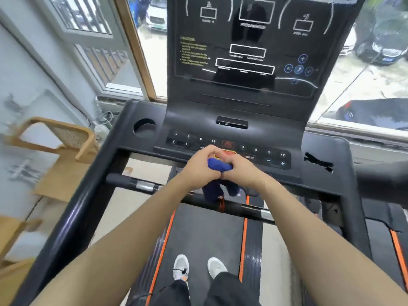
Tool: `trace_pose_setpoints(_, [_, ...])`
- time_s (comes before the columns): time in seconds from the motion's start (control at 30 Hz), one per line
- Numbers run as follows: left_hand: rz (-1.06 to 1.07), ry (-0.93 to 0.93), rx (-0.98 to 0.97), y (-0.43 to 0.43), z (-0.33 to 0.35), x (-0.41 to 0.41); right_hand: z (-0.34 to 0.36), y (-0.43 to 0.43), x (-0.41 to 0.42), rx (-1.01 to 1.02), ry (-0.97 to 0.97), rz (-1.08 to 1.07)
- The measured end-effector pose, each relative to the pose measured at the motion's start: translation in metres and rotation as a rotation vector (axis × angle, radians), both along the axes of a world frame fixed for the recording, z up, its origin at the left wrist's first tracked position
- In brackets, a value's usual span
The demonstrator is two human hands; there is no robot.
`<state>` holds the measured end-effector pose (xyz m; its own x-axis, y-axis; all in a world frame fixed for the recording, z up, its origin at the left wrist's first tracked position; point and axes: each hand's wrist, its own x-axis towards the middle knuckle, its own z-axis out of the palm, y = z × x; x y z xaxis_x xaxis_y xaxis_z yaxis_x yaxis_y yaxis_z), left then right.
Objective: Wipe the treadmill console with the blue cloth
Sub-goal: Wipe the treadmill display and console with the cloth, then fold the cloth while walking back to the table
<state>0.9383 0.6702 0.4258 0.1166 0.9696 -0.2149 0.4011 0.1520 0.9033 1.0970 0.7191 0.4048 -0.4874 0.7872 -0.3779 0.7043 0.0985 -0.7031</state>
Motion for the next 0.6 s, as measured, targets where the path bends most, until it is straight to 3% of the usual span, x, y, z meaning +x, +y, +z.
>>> trace_pose_setpoints(0.07, [0.094, -0.096, -0.054, -0.027, 0.007, -0.034, 0.014, 0.004, -0.029, -0.056, 0.006, 0.204])
trace_pose_setpoints(0.23, [0.557, -0.524, -0.151, -0.127, 0.02, -0.088, 0.041, -0.026, -0.123, -0.364, 0.096, 0.633])
trace_pose_setpoints(0.33, [0.795, -0.443, -0.069, -0.207, 0.017, -0.116, 0.05, -0.077, -0.182, -0.468, 0.076, 0.836])
trace_pose_setpoints(0.43, [0.998, -0.386, -0.064, -0.301, 0.013, -0.131, 0.052, -0.155, -0.232, -0.426, 0.036, 1.008])
trace_pose_setpoints(0.6, [1.332, -0.442, 0.004, -0.476, 0.003, -0.118, 0.039, -0.317, -0.292, -0.53, -0.107, 1.285])
